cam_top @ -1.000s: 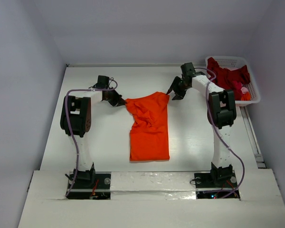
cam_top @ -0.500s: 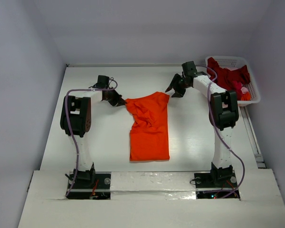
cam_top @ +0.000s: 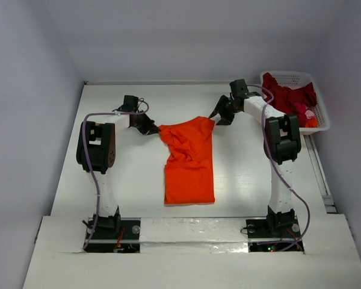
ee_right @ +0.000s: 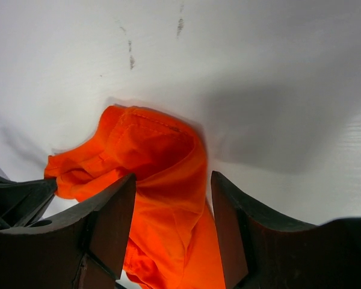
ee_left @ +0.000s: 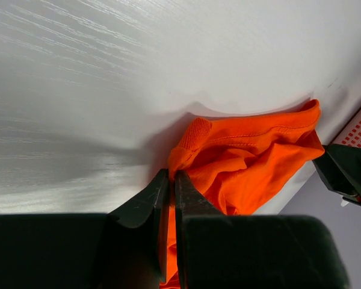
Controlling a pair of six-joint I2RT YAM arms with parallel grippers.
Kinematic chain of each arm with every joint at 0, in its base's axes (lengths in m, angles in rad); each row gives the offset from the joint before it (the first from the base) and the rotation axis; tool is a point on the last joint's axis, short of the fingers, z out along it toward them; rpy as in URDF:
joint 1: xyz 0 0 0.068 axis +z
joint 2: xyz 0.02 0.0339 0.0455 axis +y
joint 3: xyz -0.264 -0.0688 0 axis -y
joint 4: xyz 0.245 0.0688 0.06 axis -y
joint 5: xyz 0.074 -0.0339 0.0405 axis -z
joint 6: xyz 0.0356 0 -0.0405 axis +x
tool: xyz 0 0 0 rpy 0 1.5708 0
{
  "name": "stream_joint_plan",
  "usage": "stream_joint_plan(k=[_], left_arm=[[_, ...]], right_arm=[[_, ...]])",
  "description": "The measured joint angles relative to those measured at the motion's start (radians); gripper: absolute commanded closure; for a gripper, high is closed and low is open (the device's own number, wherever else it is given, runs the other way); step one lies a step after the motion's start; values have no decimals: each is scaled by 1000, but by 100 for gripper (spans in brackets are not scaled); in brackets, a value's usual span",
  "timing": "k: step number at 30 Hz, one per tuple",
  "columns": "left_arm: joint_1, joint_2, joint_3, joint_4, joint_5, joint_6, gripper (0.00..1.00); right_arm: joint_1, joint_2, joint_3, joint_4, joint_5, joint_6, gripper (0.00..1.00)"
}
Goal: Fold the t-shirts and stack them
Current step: Fold the tshirt
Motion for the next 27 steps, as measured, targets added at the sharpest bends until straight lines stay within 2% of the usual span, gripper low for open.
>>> stream_joint_plan(k=[11, 12, 18, 27], left_arm=[[0, 0, 19, -14, 2, 1, 100], [0, 0, 19, -14, 2, 1, 100], [0, 0, 20, -14, 2, 2, 100], [0, 0, 19, -14, 2, 5, 100]], right_arm=[[0, 42, 5, 0, -24, 40, 43], [0, 43, 7, 0, -26, 42, 50], [0, 45, 9, 0, -34, 51, 67], [0, 45, 9, 0, -34, 51, 75]])
